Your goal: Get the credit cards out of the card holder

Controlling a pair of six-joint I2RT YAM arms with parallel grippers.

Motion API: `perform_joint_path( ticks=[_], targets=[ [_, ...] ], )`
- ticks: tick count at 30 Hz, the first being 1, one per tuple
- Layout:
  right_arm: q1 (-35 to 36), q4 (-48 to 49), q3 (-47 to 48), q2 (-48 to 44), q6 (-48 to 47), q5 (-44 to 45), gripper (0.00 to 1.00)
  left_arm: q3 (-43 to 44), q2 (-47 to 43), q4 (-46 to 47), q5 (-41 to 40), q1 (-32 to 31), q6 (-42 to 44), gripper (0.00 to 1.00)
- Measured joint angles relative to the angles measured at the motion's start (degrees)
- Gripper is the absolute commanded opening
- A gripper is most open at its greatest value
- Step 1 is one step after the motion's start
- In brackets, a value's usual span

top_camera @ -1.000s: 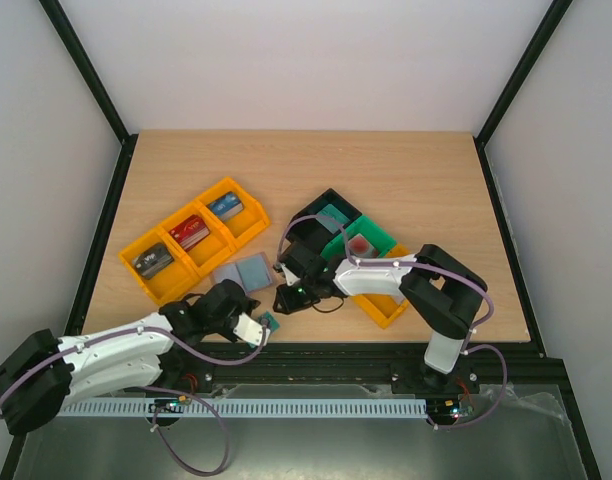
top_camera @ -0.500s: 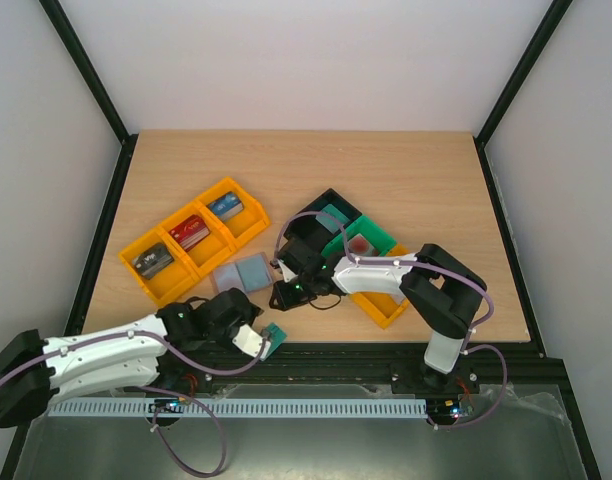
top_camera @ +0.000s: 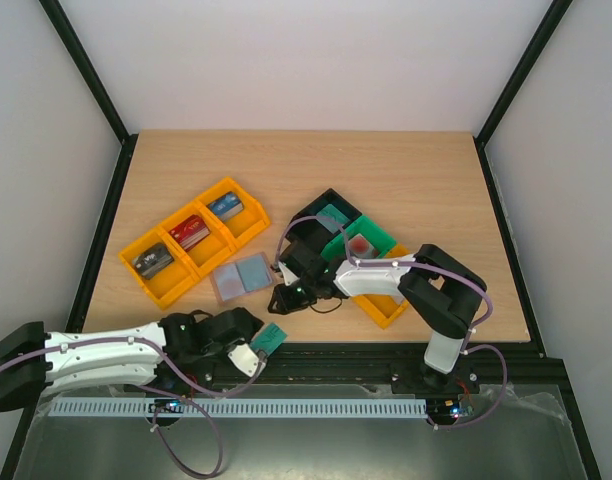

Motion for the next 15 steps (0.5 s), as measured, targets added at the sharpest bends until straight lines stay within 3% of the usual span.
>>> perform_joint_path(
  ticks=[15],
  targets=[
    [0.0,3.1,-2.9,0.0,2.3,-1.6,0.25,-3.2,0.9,6.8,-3.0,-0.7,3.1,0.71]
  ],
)
